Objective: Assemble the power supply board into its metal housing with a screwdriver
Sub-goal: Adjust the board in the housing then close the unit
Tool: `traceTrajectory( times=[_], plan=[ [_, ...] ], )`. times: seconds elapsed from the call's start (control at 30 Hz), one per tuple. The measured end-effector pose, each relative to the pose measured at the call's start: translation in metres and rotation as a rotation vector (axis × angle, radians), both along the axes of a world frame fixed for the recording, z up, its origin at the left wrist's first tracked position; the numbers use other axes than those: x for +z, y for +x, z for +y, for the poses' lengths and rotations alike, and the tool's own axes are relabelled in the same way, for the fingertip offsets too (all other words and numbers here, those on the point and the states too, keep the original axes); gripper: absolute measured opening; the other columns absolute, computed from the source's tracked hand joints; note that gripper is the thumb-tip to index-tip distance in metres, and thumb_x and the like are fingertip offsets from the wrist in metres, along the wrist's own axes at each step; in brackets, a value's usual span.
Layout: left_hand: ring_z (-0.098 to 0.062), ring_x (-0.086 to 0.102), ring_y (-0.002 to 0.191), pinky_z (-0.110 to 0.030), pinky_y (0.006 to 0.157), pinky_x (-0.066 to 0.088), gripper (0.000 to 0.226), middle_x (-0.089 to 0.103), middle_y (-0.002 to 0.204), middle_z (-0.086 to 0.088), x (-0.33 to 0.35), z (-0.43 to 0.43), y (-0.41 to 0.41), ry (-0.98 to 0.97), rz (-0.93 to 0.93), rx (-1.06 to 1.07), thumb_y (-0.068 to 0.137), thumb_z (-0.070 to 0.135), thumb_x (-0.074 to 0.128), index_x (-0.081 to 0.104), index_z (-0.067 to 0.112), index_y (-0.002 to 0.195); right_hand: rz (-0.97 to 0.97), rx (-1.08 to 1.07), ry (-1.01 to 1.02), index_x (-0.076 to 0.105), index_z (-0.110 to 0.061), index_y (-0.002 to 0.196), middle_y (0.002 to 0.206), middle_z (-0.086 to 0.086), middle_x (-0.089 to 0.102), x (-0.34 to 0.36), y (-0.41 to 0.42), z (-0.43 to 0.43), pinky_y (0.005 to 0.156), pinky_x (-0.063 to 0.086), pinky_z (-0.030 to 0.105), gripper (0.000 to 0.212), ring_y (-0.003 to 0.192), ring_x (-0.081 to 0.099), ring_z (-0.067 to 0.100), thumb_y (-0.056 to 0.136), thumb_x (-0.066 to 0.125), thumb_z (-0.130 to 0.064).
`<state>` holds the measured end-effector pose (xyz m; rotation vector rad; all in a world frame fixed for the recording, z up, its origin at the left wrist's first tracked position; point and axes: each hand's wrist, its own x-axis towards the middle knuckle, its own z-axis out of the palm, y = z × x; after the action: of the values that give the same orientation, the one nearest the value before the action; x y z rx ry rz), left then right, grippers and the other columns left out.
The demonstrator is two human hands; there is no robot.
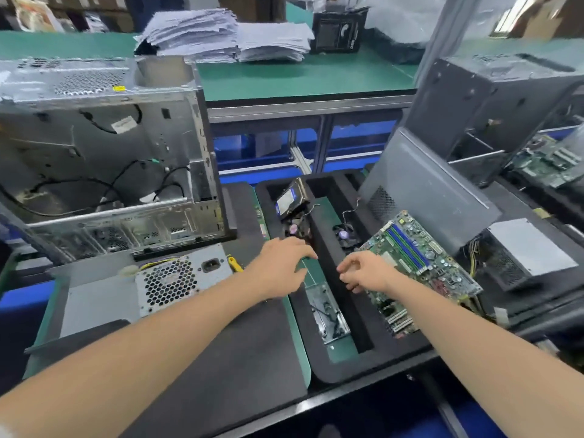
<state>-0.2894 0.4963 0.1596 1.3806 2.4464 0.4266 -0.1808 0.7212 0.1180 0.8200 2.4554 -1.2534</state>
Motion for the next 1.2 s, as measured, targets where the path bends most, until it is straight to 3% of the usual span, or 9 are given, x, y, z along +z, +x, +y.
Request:
traceTrajectory(
  times=[0.1, 0.2, 0.27, 0.4, 0.57, 0.7, 0.87, 1.0, 1.2],
  plan=[
    [-0.018, 0.049, 0.133, -0.046, 0.12, 0.02, 0.037, 0.06, 0.135, 0.005, -0.03, 0.017, 0.003, -0.108, 0.037, 0.0, 0.1, 0.029, 0.055, 0.058, 0.033, 0.137, -0.053, 0.1, 0.005, 0.069, -0.012, 0.111, 0.094, 0.008, 0.076, -0.01, 0.01, 0.012, 0.075, 0.064, 0.034, 0.015, 0.085, 0.076, 0.023, 0.097, 0.072, -0.01],
    [-0.019, 0.036, 0.146, -0.046, 0.122, 0.019, 0.04, 0.045, 0.153, 0.002, -0.062, 0.019, 0.004, -0.187, 0.034, -0.018, 0.103, 0.038, 0.053, 0.052, 0.033, 0.143, -0.081, 0.221, 0.074, 0.07, -0.021, 0.11, 0.09, 0.0, 0.079, -0.019, 0.012, 0.021, 0.054, 0.053, 0.018, 0.019, 0.078, 0.077, 0.013, 0.093, 0.074, -0.012],
    [-0.022, 0.025, 0.153, -0.047, 0.125, 0.014, 0.051, 0.026, 0.166, -0.002, -0.081, 0.014, 0.007, -0.248, 0.042, -0.008, 0.104, 0.048, 0.049, 0.039, 0.037, 0.152, -0.064, 0.282, 0.112, 0.071, -0.021, 0.109, 0.087, -0.003, 0.08, -0.023, 0.009, 0.025, 0.05, 0.047, 0.011, 0.024, 0.069, 0.072, 0.005, 0.09, 0.072, -0.007],
    [-0.028, 0.013, 0.158, -0.05, 0.127, 0.008, 0.063, 0.001, 0.173, -0.003, -0.11, -0.002, 0.014, -0.336, 0.178, -0.001, 0.104, 0.061, 0.032, 0.013, 0.041, 0.161, -0.046, 0.446, 0.186, 0.073, -0.02, 0.111, 0.098, -0.005, 0.076, -0.029, 0.001, 0.024, 0.057, 0.046, 0.006, 0.026, 0.075, 0.065, 0.004, 0.09, 0.069, -0.005],
    [-0.024, 0.005, 0.159, -0.049, 0.127, 0.005, 0.062, -0.003, 0.173, 0.0, -0.125, -0.022, 0.018, -0.259, 0.332, 0.005, 0.103, 0.065, 0.01, -0.002, 0.046, 0.162, -0.067, 0.738, 0.301, 0.076, -0.017, 0.115, 0.116, -0.001, 0.073, -0.035, -0.015, 0.006, 0.077, 0.048, 0.016, 0.027, 0.093, 0.064, 0.011, 0.094, 0.065, -0.004],
    [-0.025, -0.006, 0.159, -0.05, 0.127, 0.0, 0.061, -0.006, 0.173, 0.002, -0.137, -0.03, 0.02, -0.191, 0.307, 0.076, 0.104, 0.067, 0.01, 0.0, 0.048, 0.161, -0.276, 0.944, 0.372, 0.077, -0.012, 0.115, 0.119, 0.007, 0.074, -0.049, -0.03, -0.016, 0.091, 0.058, 0.032, 0.025, 0.102, 0.073, 0.025, 0.093, 0.071, -0.001],
    [-0.024, -0.012, 0.159, -0.05, 0.126, -0.002, 0.064, -0.007, 0.173, 0.001, -0.143, -0.033, 0.02, -0.138, 0.288, 0.108, 0.103, 0.068, 0.012, 0.011, 0.044, 0.162, -0.398, 1.092, 0.568, 0.078, -0.006, 0.109, 0.119, 0.012, 0.073, -0.071, -0.034, -0.032, 0.086, 0.058, 0.034, 0.024, 0.103, 0.072, 0.029, 0.091, 0.069, 0.007],
    [-0.024, -0.009, 0.159, -0.05, 0.127, 0.001, 0.067, -0.002, 0.173, -0.003, -0.141, -0.035, 0.019, -0.08, 0.243, 0.127, 0.103, 0.065, 0.017, 0.02, 0.035, 0.163, -0.382, 1.101, 0.655, 0.074, -0.006, 0.108, 0.117, 0.013, 0.07, -0.085, -0.035, -0.038, 0.08, 0.06, 0.039, 0.025, 0.101, 0.072, 0.034, 0.09, 0.065, 0.01],
    [-0.023, -0.005, 0.159, -0.045, 0.128, 0.0, 0.067, 0.007, 0.172, -0.006, -0.138, -0.036, 0.02, -0.052, 0.223, 0.136, 0.103, 0.062, 0.023, 0.03, 0.027, 0.161, -0.224, 1.296, 0.872, 0.067, -0.01, 0.109, 0.112, 0.012, 0.069, -0.097, -0.02, -0.035, 0.067, 0.042, 0.037, 0.023, 0.095, 0.071, 0.034, 0.089, 0.067, 0.002]
  ],
)
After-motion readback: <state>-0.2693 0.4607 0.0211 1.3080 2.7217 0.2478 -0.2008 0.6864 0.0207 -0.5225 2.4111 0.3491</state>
